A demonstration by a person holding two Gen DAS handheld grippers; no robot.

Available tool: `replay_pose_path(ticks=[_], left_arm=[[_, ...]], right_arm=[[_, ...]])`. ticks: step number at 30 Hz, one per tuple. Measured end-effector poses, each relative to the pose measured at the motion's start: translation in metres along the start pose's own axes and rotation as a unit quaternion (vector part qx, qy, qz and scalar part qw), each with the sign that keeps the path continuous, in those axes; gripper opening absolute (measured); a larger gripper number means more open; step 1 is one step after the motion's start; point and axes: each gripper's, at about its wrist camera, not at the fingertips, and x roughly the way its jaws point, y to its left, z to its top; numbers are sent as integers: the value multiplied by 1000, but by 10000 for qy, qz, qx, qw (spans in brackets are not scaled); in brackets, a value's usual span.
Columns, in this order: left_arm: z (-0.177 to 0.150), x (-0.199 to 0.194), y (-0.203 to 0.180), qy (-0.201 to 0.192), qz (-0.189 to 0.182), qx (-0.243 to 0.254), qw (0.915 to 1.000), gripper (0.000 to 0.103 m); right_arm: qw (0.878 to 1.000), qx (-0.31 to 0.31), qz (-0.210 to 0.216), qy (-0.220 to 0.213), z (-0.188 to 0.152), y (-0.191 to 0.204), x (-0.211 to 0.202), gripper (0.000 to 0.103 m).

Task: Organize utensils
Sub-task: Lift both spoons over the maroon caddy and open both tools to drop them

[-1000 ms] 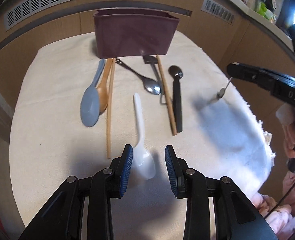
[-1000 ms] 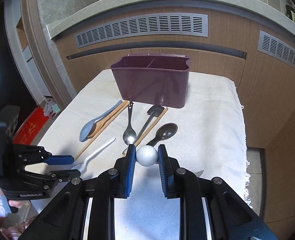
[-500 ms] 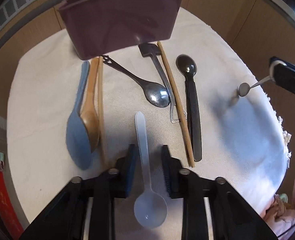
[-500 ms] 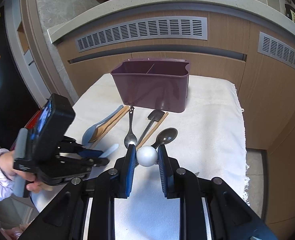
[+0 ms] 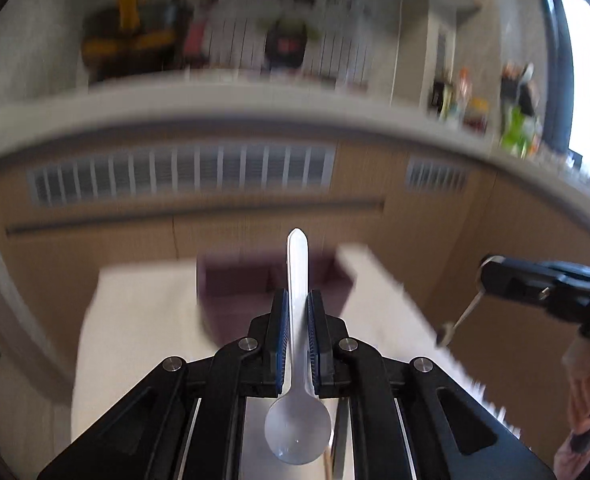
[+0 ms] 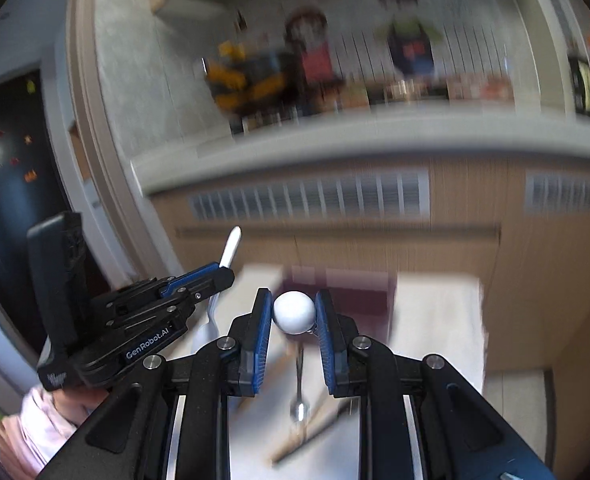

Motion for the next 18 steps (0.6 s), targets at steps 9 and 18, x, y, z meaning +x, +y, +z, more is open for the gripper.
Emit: replay_pose_path(ticks=[9,18], left_arm=[[73,32,29,-1594,311,-193,9865,10],[22,139,63,-1144,334,-413,9920,10]], right_arm=[[9994,182,211,-214,50,-17,69,20],[9942,742,387,669,5,-60,162,20]])
